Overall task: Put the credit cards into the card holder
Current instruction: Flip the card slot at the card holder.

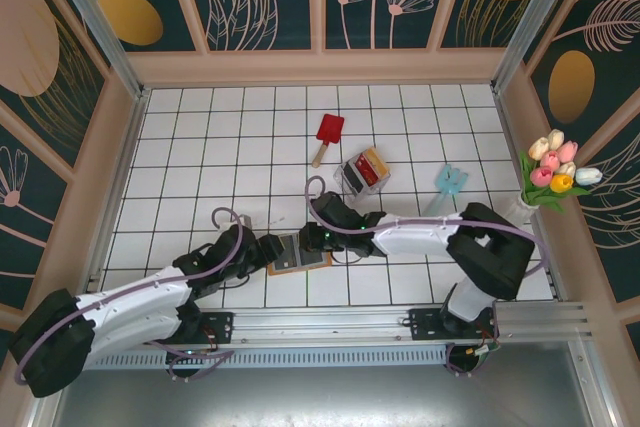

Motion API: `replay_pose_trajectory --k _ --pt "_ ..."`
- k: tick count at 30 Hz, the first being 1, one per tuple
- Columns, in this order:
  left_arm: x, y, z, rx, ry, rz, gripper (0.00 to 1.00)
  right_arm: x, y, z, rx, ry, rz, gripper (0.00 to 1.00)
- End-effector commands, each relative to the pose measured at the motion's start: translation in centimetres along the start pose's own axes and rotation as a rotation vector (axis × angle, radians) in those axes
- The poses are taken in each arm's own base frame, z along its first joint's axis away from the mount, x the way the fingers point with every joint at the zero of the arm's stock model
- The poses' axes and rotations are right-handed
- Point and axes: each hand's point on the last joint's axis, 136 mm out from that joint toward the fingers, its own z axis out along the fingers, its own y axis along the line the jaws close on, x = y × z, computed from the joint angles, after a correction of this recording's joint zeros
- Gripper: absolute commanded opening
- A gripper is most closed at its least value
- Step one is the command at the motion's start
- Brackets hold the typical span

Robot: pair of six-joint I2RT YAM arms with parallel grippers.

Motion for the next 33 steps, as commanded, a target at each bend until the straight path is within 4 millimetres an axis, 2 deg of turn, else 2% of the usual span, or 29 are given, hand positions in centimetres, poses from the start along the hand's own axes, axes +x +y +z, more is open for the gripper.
replay_pose_trajectory --k 1,3,6,11,14,16,20,26,30,33 --pt "-0.4 0.7 0.1 -0.034 -0.015 -0.02 0.65 0.7 -1.5 0.9 0.064 0.037 0.014 0.15" --pt "-0.2 0.4 0.3 -0.021 -0.004 -0.013 0.64 1.0 -2.7 1.1 0.101 0.042 0.027 0.15" --pt "-0.1 -1.1 0.4 0.053 0.009 0.006 0.62 1.6 -3.9 1.3 0.127 0.056 0.05 0.15" --pt "-0.4 -2.9 0.3 0.124 0.003 0.009 0.38 2.1 -5.4 1.5 0.162 0.064 0.084 0.15" --pt "-0.9 -3.9 -0.4 0.178 -0.025 -0.001 0.29 2.1 -5.8 1.5 0.173 0.065 0.095 0.14" --pt "-1.2 -4.3 -0.9 0.212 -0.041 -0.01 0.23 2.1 -6.0 1.6 0.179 0.065 0.097 0.14" --pt "-1.2 -5.2 -1.3 0.271 -0.042 -0.016 0.17 2.1 -6.0 1.6 0.181 0.064 0.1 0.14" --pt "-0.4 -6.2 -0.5 0.294 0.011 0.013 0.06 1.8 -5.7 1.5 0.166 0.054 0.102 0.14" --pt "-0.5 -7.4 -0.2 0.298 0.03 0.032 0.01 1.1 -5.2 1.2 0.148 0.03 0.109 0.14" --pt "-1.1 -8.7 -0.5 0.327 0.012 0.037 0.0 -0.2 -4.4 0.1 0.115 -0.026 0.117 0.16"
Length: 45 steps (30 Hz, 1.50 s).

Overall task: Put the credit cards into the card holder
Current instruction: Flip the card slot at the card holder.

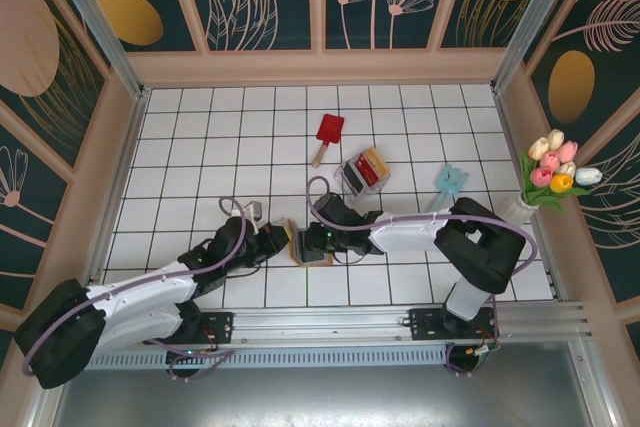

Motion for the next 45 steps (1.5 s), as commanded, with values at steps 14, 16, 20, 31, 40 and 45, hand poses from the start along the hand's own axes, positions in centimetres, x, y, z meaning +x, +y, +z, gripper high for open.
replay_pose_trajectory --k 14,16,20,31,40,45 --pt "0.3 -4.4 3.9 0.037 0.128 0.095 0.0 -3.1 -5.2 -4.9 0.042 -0.153 0.186 0.21" --pt "0.0 -4.7 4.4 -0.001 0.131 0.123 0.0 -2.7 -6.9 -4.5 0.129 -0.14 0.215 0.18" --pt "-0.3 -5.4 4.9 -0.038 0.134 0.16 0.0 -1.7 -8.4 -3.4 0.196 -0.089 0.227 0.14" --pt "4.0 -7.0 9.0 -0.045 0.294 0.251 0.0 -1.4 -8.4 -3.1 0.138 -0.1 0.264 0.13" --pt "4.4 -4.9 10.1 -0.098 0.29 0.217 0.0 -3.4 -8.3 -6.8 0.103 -0.211 0.294 0.17" --pt "4.1 -5.0 9.8 -0.089 0.267 0.207 0.0 -4.3 -9.5 -10.0 0.14 -0.317 0.314 0.19"
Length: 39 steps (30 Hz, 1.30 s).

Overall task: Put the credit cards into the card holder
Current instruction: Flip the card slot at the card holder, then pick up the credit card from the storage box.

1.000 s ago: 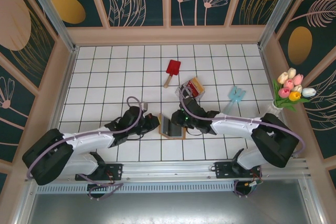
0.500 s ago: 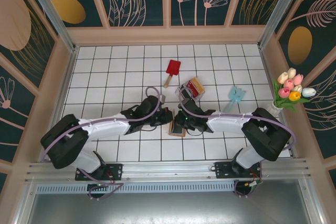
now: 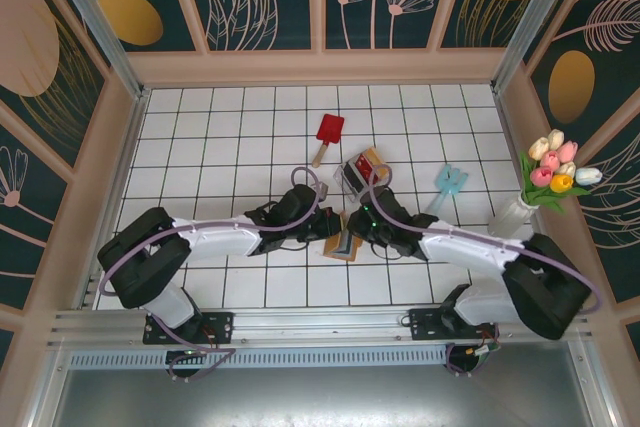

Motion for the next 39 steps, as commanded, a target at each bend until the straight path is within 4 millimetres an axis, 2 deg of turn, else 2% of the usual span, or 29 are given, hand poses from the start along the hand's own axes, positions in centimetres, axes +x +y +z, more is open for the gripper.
replay_pose_trajectory --k 1,3,5,10,14,19,21,23,25,28,31,34,35,36,39 --pt "0.7 1.4 -0.4 -0.041 0.001 -0.022 0.0 -0.8 -2.0 -1.4 0.046 -0.063 0.02 0.19" --pt "-0.1 0.8 -1.4 -0.035 -0.042 -0.015 0.0 -0.7 -1.6 -1.7 0.002 -0.058 0.023 0.2" --pt "-0.6 1.1 -2.3 -0.073 -0.072 -0.008 0.0 -0.5 -1.1 -1.7 -0.033 -0.044 0.018 0.2" --pt "-1.0 5.6 -5.4 -0.245 -0.168 -0.055 0.0 0.3 0.4 -1.3 -0.092 0.015 -0.018 0.2" --pt "0.1 8.8 -6.9 -0.294 -0.178 -0.097 0.0 0.6 0.9 -0.5 -0.085 0.05 -0.037 0.22" --pt "2.1 11.5 -7.4 -0.351 -0.143 -0.109 0.0 1.4 1.4 0.9 -0.058 0.122 -0.1 0.23" --pt "2.8 13.2 -7.8 -0.407 -0.137 -0.109 0.01 1.1 1.2 1.1 -0.01 0.115 -0.125 0.23" --pt "3.4 14.7 -8.4 -0.454 -0.139 -0.105 0.12 -0.1 0.9 0.8 0.058 0.068 -0.154 0.24" --pt "3.6 15.0 -8.5 -0.449 -0.143 -0.105 0.24 -2.4 0.9 -0.3 0.125 -0.015 -0.2 0.25" --pt "3.0 13.8 -8.6 -0.409 -0.158 -0.095 0.34 -6.0 1.6 -2.0 0.17 -0.107 -0.274 0.27" --pt "1.4 12.1 -9.3 -0.379 -0.212 -0.069 0.46 -9.4 1.5 -3.1 0.205 -0.143 -0.315 0.29" --pt "-0.1 10.8 -10.3 -0.37 -0.268 -0.046 0.53 -12.5 0.5 -3.7 0.254 -0.156 -0.322 0.3" --pt "-0.4 10.7 -10.5 -0.376 -0.281 -0.044 0.54 -12.8 0.7 -3.6 0.252 -0.152 -0.338 0.31" --pt "-0.7 10.5 -10.7 -0.38 -0.293 -0.041 0.55 -14.2 0.0 -3.8 0.261 -0.163 -0.326 0.33" --pt "-1.5 10.3 -11.1 -0.396 -0.321 -0.035 0.56 -16.4 -0.3 -3.5 0.263 -0.149 -0.337 0.36"
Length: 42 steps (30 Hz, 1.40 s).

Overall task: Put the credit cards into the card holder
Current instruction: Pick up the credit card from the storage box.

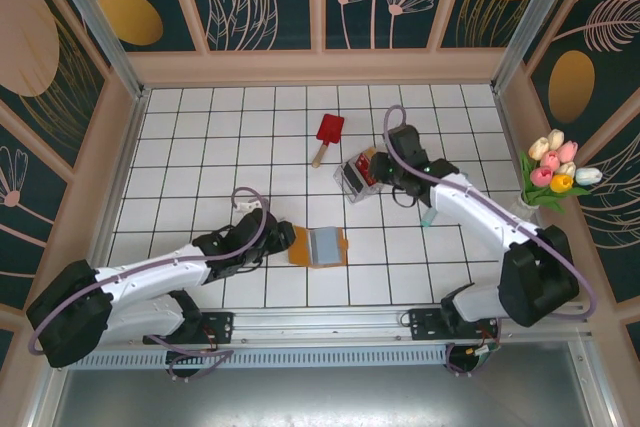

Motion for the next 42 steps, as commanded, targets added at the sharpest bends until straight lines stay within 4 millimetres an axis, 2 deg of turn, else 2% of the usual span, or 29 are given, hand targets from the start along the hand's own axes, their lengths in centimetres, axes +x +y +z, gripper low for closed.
replay_pose_trajectory --k 1,5,7,10,13,16,18,21,24,30,36,42 --pt "-1.5 0.3 -0.6 -0.051 -0.057 0.029 0.55 -0.7 -1.3 1.0 0.039 0.063 -0.107 0.36" --pt "-2.6 -0.6 -0.5 -0.048 -0.078 0.05 0.56 -2.8 -1.8 2.1 0.107 0.068 -0.163 0.39" --pt "-3.0 -1.5 -0.4 -0.03 -0.079 0.061 0.58 -3.3 -1.9 3.0 0.105 0.082 -0.194 0.46" --pt "-3.7 -2.6 0.1 -0.007 -0.071 0.061 0.59 -3.7 -2.2 4.5 0.133 0.122 -0.216 0.47" --pt "-4.5 -3.8 0.7 0.037 -0.058 0.043 0.59 -3.9 -1.2 5.1 0.094 0.137 -0.248 0.48" --pt "-5.4 -5.3 1.2 0.095 -0.054 0.02 0.6 -3.8 0.3 5.2 0.034 0.149 -0.278 0.45" --pt "-6.0 -6.1 1.8 0.121 -0.045 0.005 0.61 -3.1 2.1 5.1 -0.029 0.161 -0.306 0.42" --pt "-6.5 -7.4 2.5 0.144 -0.03 0.004 0.61 -2.0 3.0 5.6 -0.012 0.178 -0.358 0.4" --pt "-6.7 -8.4 3.2 0.164 -0.016 0.014 0.61 -1.1 3.1 6.4 0.038 0.197 -0.392 0.37" --pt "-6.2 -8.2 4.5 0.178 0.018 -0.044 0.62 1.1 4.7 7.3 0.043 0.227 -0.469 0.36" --pt "-5.7 -7.6 4.9 0.169 0.031 -0.06 0.62 2.2 3.7 8.4 0.151 0.233 -0.524 0.35" --pt "-5.6 -7.5 5.0 0.167 0.032 -0.064 0.62 3.4 3.7 9.2 0.187 0.245 -0.573 0.36"
